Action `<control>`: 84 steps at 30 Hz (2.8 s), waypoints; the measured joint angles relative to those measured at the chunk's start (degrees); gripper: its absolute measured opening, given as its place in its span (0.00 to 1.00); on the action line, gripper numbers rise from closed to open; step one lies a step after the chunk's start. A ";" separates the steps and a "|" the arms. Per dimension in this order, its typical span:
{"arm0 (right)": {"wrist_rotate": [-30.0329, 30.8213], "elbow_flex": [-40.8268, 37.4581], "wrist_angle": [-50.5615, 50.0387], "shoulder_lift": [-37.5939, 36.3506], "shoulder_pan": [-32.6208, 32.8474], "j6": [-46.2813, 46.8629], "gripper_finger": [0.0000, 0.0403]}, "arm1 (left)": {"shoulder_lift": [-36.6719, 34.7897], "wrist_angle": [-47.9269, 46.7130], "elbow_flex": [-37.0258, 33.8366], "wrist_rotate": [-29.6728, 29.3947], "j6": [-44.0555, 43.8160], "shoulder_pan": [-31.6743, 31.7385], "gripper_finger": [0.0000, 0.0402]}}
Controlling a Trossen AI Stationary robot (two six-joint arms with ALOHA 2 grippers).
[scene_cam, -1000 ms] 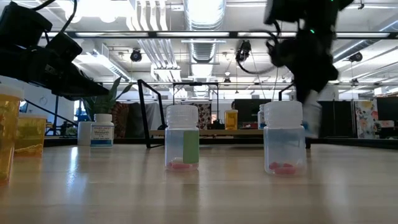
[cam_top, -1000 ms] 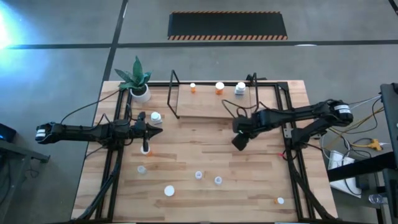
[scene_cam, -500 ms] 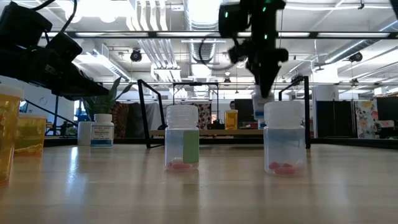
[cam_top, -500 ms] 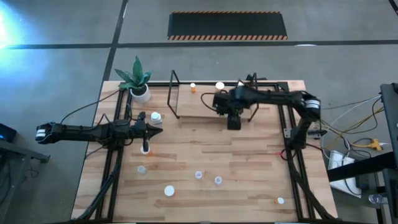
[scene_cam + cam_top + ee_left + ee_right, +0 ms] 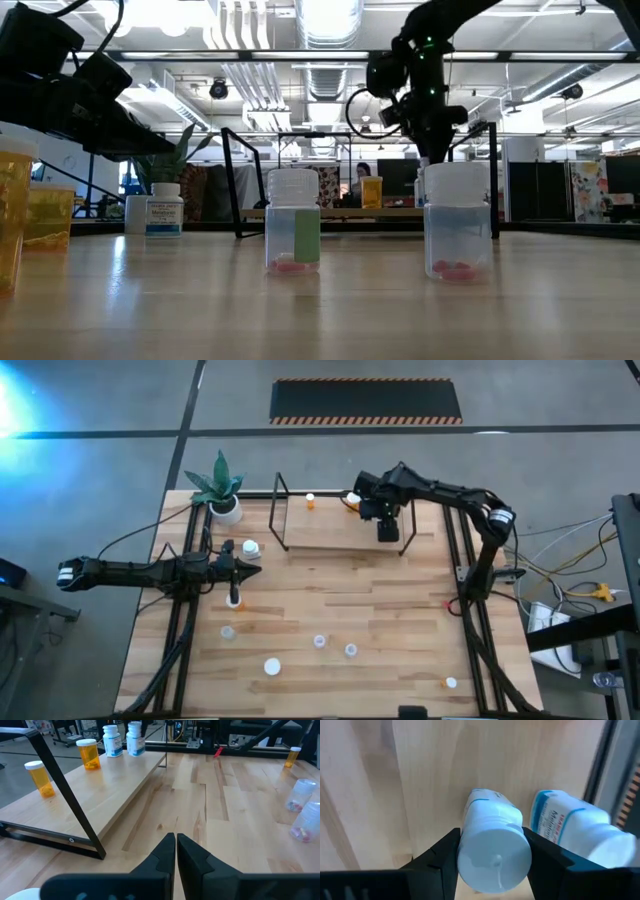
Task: Pick and place medicine bottles onto shelf by color
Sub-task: Put the right white medicine bottle on the shelf aligned with the other white medicine bottle, then put the top large orange medicine bottle on the shelf aligned with the other large orange medicine bottle
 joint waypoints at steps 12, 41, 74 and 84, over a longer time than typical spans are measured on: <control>-0.78 -1.12 3.39 -0.04 -1.71 -4.81 0.49 | 0.00 0.00 -0.01 0.00 -0.01 0.00 0.00; 8.40 -0.39 1.54 -2.72 -0.50 -1.58 0.73 | 0.00 0.00 -0.01 0.00 0.00 -0.02 0.00; 21.70 -37.67 55.51 -24.63 57.59 49.60 0.56 | 0.04 0.00 -0.02 0.00 0.02 0.00 0.00; 30.45 -40.48 71.87 -13.57 66.58 56.73 0.56 | 0.20 0.02 -0.02 -0.02 0.02 -0.01 0.00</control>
